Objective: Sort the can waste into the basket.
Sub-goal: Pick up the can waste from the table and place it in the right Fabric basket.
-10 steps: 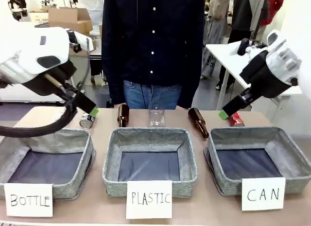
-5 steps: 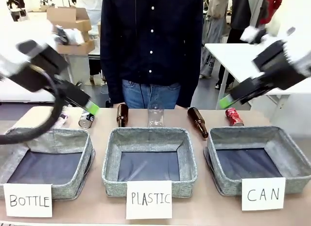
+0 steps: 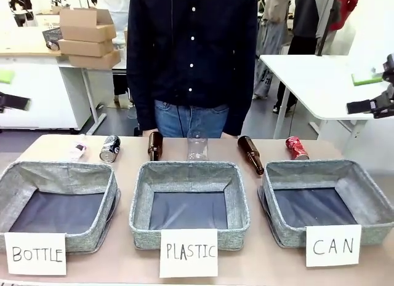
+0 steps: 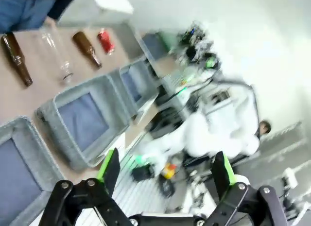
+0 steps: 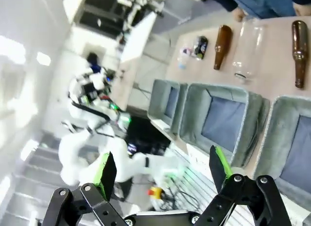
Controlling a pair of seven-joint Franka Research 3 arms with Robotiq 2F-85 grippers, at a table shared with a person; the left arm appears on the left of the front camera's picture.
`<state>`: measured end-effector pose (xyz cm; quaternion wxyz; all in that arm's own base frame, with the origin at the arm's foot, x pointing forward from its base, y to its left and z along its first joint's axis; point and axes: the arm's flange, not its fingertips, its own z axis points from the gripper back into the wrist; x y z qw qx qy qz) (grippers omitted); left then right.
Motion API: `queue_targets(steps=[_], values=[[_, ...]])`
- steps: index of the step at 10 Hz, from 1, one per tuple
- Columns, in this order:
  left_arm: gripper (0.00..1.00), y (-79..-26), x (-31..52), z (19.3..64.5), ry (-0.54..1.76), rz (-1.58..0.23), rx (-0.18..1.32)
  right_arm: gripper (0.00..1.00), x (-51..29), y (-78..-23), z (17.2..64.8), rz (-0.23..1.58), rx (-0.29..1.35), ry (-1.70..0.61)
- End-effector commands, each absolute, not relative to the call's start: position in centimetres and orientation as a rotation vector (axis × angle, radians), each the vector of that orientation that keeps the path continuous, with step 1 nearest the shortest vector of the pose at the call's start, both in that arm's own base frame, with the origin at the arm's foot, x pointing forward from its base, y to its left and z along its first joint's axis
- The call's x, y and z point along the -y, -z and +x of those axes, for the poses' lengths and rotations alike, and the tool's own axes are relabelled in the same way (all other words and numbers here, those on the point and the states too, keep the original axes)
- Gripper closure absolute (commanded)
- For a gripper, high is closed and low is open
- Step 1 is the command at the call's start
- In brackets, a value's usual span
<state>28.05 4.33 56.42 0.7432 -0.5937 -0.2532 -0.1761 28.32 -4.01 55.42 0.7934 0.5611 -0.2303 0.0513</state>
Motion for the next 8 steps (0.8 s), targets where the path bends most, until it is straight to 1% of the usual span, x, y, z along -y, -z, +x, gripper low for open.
queue_targets(steps=[1,2,3,4,8], values=[[0.0,-53.5,-2.7,27.2,0.277,-1.359,0.594,0.0,2.4,-51.8,27.2,1.209,0.488,-0.017],[0.0,-53.5,-1.9,28.1,0.212,-1.305,0.582,0.0,2.1,-51.9,27.3,1.12,0.48,0.055],[0.0,-53.1,-0.3,29.9,0.177,-1.132,0.534,0.0,4.9,-54.4,29.0,1.23,0.48,-0.033],[0.0,-55.3,-5.9,29.4,0.228,-1.366,0.577,0.0,4.9,-54.4,29.0,1.23,0.48,-0.033],[0.0,-55.3,-5.9,29.4,0.228,-1.366,0.577,0.0,4.9,-54.4,29.0,1.23,0.48,-0.033]])
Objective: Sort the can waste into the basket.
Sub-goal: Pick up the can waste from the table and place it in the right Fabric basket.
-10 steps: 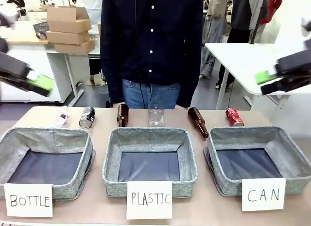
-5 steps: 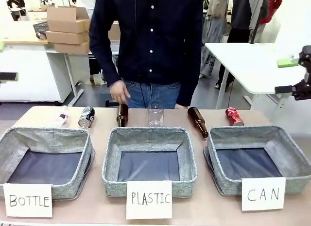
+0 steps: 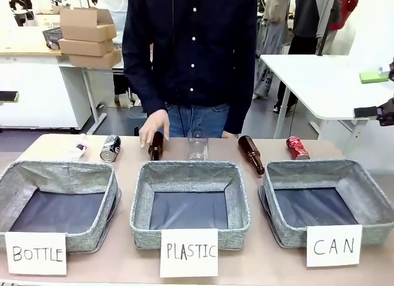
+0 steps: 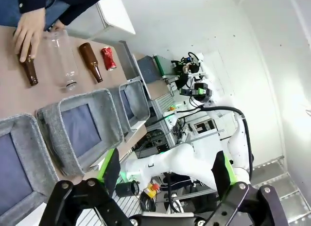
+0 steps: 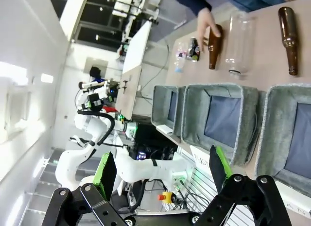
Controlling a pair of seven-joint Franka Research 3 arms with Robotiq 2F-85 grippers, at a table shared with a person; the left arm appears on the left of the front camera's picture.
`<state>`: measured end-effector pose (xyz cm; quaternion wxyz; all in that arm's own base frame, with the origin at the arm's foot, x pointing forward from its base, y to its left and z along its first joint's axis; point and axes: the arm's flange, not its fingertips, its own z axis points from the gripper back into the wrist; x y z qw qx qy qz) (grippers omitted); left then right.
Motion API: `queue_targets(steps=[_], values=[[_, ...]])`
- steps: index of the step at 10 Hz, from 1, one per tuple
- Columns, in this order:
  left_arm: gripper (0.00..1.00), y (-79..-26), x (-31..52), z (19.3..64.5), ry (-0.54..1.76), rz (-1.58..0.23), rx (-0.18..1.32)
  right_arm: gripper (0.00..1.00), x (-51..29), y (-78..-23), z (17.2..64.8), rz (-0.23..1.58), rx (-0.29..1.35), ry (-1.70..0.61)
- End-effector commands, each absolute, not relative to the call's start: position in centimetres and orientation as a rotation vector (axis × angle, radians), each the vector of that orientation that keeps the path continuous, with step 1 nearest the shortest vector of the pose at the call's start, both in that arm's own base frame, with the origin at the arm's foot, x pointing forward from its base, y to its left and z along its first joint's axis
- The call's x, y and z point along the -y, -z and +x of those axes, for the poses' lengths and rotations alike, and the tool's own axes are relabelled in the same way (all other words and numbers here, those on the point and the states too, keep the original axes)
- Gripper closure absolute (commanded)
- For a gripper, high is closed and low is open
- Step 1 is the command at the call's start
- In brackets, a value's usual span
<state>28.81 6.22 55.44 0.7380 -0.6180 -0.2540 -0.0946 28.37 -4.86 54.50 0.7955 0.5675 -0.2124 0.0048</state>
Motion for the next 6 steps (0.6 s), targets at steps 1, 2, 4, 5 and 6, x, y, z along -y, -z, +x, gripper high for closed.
queue_targets(steps=[1,2,4,5,6], values=[[0.0,-55.3,-5.9,29.4,0.228,-1.366,0.577,0.0,4.9,-54.4,29.0,1.23,0.48,-0.033],[0.0,-55.3,-5.9,29.4,0.228,-1.366,0.577,0.0,4.9,-54.4,29.0,1.23,0.48,-0.033],[0.0,-55.3,-5.9,29.4,0.228,-1.366,0.577,0.0,4.9,-54.4,29.0,1.23,0.48,-0.033],[0.0,-55.3,-5.9,29.4,0.228,-1.366,0.577,0.0,4.9,-54.1,28.5,1.215,0.454,-0.006],[0.0,-55.3,-5.9,29.4,0.228,-1.366,0.577,0.0,2.9,-54.6,30.1,0.917,0.337,-0.076]])
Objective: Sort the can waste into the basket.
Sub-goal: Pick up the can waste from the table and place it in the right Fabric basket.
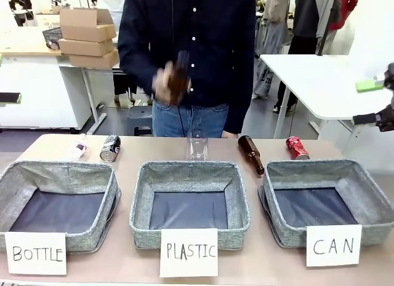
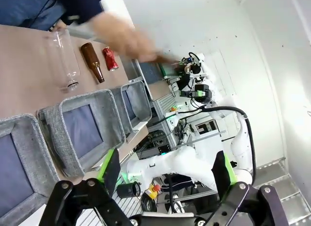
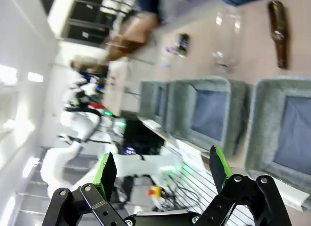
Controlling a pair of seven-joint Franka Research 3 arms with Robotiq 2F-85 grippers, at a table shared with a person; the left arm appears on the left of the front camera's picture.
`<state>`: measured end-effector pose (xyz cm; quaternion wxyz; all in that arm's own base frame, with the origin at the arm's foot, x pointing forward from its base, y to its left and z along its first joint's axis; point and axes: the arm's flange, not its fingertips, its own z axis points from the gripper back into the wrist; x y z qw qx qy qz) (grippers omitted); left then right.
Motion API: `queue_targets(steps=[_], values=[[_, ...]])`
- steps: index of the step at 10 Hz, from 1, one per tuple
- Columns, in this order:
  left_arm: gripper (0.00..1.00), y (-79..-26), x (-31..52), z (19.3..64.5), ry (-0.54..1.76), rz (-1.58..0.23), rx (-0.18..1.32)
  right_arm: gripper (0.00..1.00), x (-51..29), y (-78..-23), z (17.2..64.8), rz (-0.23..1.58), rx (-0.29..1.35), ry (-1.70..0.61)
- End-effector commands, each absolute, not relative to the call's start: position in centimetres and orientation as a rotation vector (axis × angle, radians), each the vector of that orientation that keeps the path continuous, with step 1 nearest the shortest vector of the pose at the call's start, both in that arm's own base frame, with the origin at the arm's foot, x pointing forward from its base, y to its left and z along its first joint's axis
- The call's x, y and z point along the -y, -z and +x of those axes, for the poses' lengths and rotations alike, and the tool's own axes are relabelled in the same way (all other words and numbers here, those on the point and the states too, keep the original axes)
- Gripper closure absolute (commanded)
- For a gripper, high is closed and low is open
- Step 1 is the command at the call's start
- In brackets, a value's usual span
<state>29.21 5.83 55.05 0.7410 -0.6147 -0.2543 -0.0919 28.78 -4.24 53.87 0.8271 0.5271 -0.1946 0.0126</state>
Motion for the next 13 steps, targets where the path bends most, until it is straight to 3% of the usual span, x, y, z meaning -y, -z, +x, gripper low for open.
queue_targets(steps=[1,2,4,5,7,8,9,11,13], values=[[0.0,-55.3,-5.9,29.4,0.228,-1.366,0.577,0.0,0.7,-55.7,32.6,0.563,0.213,-0.049],[0.0,-55.3,-5.9,29.4,0.228,-1.366,0.577,0.0,-0.9,-56.3,35.3,0.314,0.118,-0.159],[0.0,-55.3,-5.9,29.4,0.228,-1.366,0.577,0.0,-1.6,-54.6,40.2,-0.098,-0.042,-0.103],[0.0,-55.3,-5.9,29.4,0.228,-1.366,0.577,0.0,-2.2,-53.2,41.9,-0.2,-0.075,-0.13],[0.0,-55.3,-5.9,29.4,0.228,-1.366,0.577,0.0,-2.4,-51.4,43.1,-0.186,-0.031,-0.17],[0.0,-55.3,-5.9,29.4,0.228,-1.366,0.577,0.0,-1.3,-52.9,40.8,0.015,0.052,-0.048],[0.0,-55.3,-5.9,29.4,0.228,-1.366,0.577,0.0,-2.0,-50.3,43.0,0.024,0.082,-0.118],[0.0,-55.3,-5.9,29.4,0.228,-1.366,0.577,0.0,-1.1,-50.4,42.6,-0.026,0.052,-0.105],[0.0,-55.3,-5.9,29.4,0.228,-1.366,0.577,0.0,-0.9,-47.3,49.8,0.043,0.287,-0.148]])
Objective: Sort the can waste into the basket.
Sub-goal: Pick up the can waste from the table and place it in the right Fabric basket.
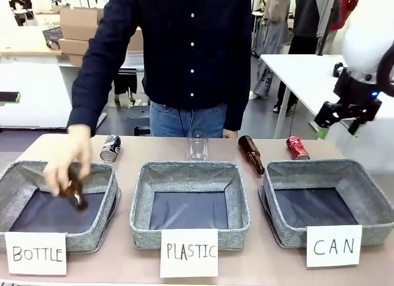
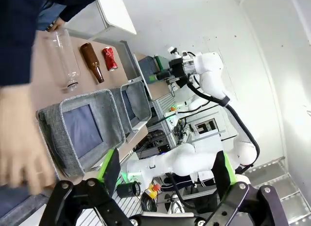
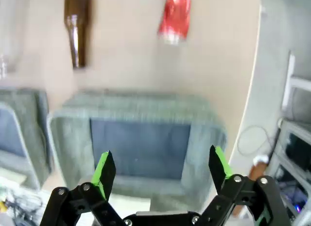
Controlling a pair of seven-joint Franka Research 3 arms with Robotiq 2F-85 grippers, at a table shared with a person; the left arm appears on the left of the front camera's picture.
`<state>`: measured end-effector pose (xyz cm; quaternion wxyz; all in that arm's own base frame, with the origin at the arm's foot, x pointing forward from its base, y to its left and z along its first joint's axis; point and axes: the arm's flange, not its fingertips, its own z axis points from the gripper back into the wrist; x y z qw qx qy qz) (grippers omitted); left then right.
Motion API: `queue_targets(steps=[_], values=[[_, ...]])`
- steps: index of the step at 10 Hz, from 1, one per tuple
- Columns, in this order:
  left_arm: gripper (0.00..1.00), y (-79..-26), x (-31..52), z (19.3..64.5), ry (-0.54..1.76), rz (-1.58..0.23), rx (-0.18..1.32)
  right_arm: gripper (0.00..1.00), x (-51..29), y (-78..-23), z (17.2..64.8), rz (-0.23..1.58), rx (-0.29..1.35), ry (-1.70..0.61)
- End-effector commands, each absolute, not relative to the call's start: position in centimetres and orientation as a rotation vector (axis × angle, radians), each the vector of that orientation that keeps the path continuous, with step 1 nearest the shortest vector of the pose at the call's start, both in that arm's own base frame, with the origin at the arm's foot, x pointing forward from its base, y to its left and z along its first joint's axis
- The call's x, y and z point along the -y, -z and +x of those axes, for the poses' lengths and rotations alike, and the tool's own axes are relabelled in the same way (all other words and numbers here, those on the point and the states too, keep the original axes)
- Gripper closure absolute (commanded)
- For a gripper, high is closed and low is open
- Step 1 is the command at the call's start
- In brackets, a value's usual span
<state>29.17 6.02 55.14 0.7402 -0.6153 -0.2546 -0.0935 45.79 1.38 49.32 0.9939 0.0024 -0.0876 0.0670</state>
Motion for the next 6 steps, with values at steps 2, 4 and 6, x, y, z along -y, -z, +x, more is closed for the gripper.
queue_targets(steps=[2,4,6], values=[[0.0,-55.3,-5.9,29.4,0.228,-1.366,0.577,0.0,-0.1,-42.7,55.3,0.099,0.344,-0.063],[0.0,-55.3,-5.9,29.4,0.228,-1.366,0.577,0.0,-0.1,-38.9,59.1,0.114,0.233,0.034],[0.0,-55.3,-5.9,29.4,0.228,-1.366,0.577,0.0,-0.3,-35.5,61.8,0.098,0.203,0.034]])
